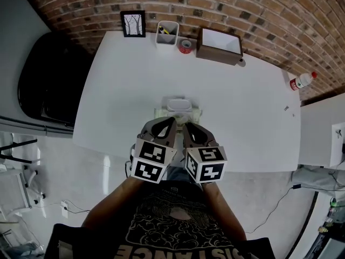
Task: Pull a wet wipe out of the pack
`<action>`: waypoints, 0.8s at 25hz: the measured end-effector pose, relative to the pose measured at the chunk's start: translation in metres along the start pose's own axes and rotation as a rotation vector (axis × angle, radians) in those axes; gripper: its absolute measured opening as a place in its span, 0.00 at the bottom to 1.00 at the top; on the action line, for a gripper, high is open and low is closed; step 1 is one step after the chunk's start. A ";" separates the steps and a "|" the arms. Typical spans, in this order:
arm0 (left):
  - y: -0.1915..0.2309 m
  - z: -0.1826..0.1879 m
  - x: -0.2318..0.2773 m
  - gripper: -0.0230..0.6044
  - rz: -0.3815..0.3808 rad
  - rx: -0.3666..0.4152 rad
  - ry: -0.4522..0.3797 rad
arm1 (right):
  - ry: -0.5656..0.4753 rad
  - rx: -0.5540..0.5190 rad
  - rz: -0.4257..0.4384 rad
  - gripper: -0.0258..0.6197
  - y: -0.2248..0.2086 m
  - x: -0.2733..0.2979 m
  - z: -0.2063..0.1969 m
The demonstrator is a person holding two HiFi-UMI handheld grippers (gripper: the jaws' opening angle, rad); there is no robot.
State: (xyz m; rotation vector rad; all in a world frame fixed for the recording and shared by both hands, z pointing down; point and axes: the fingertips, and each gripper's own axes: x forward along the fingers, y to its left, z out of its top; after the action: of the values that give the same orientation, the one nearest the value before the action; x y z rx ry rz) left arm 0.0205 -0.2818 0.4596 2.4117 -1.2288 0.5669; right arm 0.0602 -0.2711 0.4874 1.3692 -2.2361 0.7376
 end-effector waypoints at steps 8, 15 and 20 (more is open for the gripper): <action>0.007 0.002 0.011 0.05 0.022 -0.005 0.022 | 0.020 0.027 0.027 0.11 -0.010 0.012 -0.003; 0.012 0.005 0.018 0.05 0.034 -0.009 0.027 | 0.046 0.056 0.063 0.16 -0.014 0.022 -0.006; 0.016 0.003 0.020 0.05 0.037 -0.016 0.037 | 0.078 0.078 0.095 0.16 -0.013 0.029 -0.012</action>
State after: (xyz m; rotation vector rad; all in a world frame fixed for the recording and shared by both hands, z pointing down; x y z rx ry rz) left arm 0.0186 -0.3052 0.4690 2.3588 -1.2606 0.6079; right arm 0.0606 -0.2882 0.5167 1.2539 -2.2447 0.9043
